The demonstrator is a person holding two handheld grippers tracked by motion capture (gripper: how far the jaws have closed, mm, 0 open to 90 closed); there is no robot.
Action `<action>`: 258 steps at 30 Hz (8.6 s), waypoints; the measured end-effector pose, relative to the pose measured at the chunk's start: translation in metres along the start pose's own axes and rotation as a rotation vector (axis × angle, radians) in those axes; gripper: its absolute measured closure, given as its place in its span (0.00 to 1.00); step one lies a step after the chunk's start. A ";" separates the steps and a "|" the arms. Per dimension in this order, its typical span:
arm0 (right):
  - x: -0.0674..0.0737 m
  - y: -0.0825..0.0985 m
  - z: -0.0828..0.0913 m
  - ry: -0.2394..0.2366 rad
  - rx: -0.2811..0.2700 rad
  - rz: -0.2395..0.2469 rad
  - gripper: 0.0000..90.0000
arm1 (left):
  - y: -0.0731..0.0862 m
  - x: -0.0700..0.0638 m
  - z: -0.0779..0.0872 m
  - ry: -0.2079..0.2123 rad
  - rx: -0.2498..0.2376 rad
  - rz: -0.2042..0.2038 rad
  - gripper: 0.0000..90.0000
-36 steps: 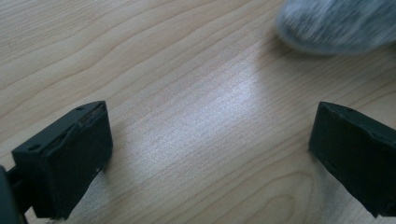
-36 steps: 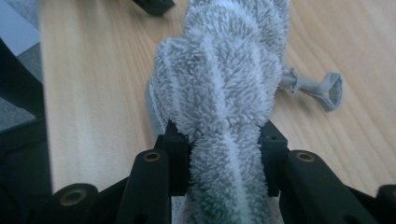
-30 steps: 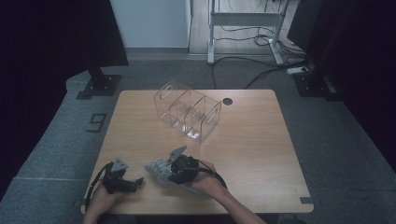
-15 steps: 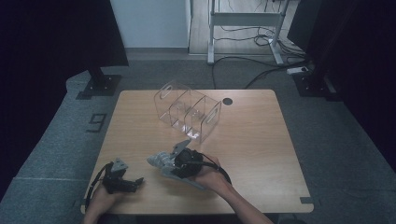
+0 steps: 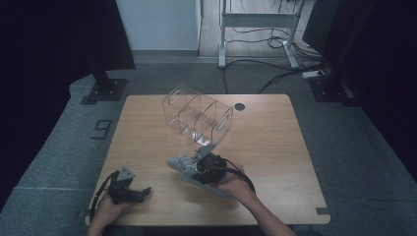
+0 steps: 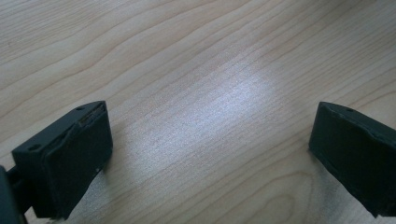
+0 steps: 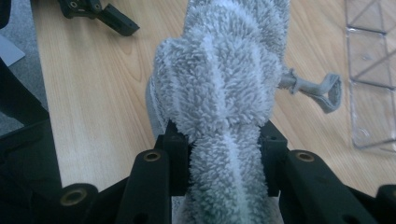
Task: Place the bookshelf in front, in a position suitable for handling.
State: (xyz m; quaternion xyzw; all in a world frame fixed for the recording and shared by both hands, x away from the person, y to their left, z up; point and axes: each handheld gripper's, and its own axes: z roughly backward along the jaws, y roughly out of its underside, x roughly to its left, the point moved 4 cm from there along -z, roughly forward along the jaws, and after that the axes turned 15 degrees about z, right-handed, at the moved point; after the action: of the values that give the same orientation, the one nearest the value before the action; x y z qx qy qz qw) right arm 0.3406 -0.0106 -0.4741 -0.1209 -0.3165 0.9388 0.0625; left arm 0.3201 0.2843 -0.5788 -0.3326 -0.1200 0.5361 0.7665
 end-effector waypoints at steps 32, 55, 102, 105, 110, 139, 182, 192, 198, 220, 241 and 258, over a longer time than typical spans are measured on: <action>-0.035 0.085 0.067 0.149 0.023 -0.154 0.71 | 0.000 0.000 0.000 -0.001 0.001 0.002 0.00; -0.053 0.154 0.116 0.283 0.070 -0.262 0.71 | 0.000 0.000 0.000 -0.002 0.000 0.004 0.00; -0.052 0.255 0.096 0.322 0.214 -0.417 0.65 | 0.000 0.000 0.000 -0.002 0.002 0.005 0.00; -0.052 0.256 0.097 0.316 0.212 -0.421 0.63 | 0.000 0.000 0.000 -0.002 0.002 0.005 0.00; -0.053 0.252 0.102 0.310 0.184 -0.453 0.50 | 0.000 0.000 0.000 -0.002 0.002 0.005 0.00; -0.059 0.192 0.116 0.330 -0.022 -0.446 0.19 | 0.000 0.000 0.000 -0.002 0.001 0.005 0.00; -0.089 0.093 0.059 0.295 -0.083 -0.378 0.21 | 0.000 0.000 0.000 -0.002 0.000 0.006 0.00; -0.102 0.075 0.045 0.313 -0.095 -0.381 0.22 | 0.000 0.000 0.000 -0.003 0.000 0.006 0.00; -0.109 0.063 0.036 0.331 -0.094 -0.371 0.22 | 0.000 0.000 0.000 -0.003 0.000 0.006 0.00; -0.133 0.037 0.009 0.397 -0.084 -0.380 0.22 | 0.000 0.000 0.000 -0.002 0.000 0.005 0.00; -0.155 0.057 0.013 0.491 -0.030 -0.429 0.25 | 0.000 0.000 0.000 -0.002 0.000 0.005 0.00; -0.164 0.057 0.005 0.494 -0.017 -0.420 0.57 | 0.000 -0.001 0.000 -0.002 0.000 0.005 0.00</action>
State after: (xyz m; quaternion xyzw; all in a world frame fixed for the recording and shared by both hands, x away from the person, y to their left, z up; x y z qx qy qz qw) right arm 0.4947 -0.0902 -0.4738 -0.2775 -0.3175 0.8451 0.3285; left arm 0.3202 0.2836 -0.5788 -0.3325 -0.1200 0.5381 0.7652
